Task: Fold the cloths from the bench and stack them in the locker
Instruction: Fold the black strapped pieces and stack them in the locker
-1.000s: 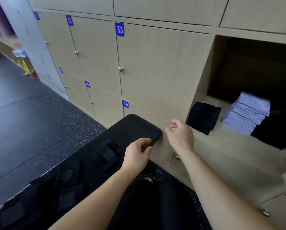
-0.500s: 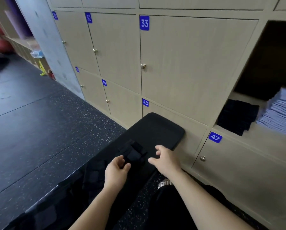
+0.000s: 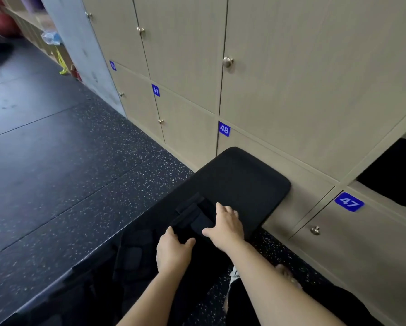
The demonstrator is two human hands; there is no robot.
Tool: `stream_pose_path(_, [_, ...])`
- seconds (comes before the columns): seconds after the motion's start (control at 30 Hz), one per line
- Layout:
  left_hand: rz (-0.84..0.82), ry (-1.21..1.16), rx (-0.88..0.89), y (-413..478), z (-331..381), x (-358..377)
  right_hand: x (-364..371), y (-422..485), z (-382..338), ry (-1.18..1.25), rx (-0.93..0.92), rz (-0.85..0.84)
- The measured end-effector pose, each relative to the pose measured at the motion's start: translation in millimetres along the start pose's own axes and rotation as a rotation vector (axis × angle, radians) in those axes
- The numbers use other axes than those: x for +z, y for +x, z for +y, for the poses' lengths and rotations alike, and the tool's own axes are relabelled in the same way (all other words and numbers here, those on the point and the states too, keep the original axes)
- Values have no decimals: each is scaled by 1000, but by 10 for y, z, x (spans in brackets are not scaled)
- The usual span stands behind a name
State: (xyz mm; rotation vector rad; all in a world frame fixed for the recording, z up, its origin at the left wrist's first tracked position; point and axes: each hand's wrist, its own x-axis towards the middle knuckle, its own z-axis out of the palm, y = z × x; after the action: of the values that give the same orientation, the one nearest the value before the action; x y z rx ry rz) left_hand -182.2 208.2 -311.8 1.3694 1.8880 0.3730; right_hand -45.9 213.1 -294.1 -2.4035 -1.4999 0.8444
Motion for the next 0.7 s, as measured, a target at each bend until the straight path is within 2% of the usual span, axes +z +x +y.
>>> stream_pose_path(0.13, [28, -35, -2, 81, -1, 17, 58, 135, -28, 23, 28, -27])
stream_pose_path(0.2, [39, -61, 1, 102, 14, 7, 76, 159, -4, 118, 25, -68])
stream_pose_path(0.4, [30, -238, 109, 7, 96, -62, 11, -6, 101, 497, 27, -37])
stream_pose_path(0.57, [-86, -503, 197, -284, 378, -199, -364, -378, 243, 906, 4, 5])
stream_pose_path(0.7, [-233, -683, 245, -715, 775, -264, -785, -735, 436, 1169, 11, 107])
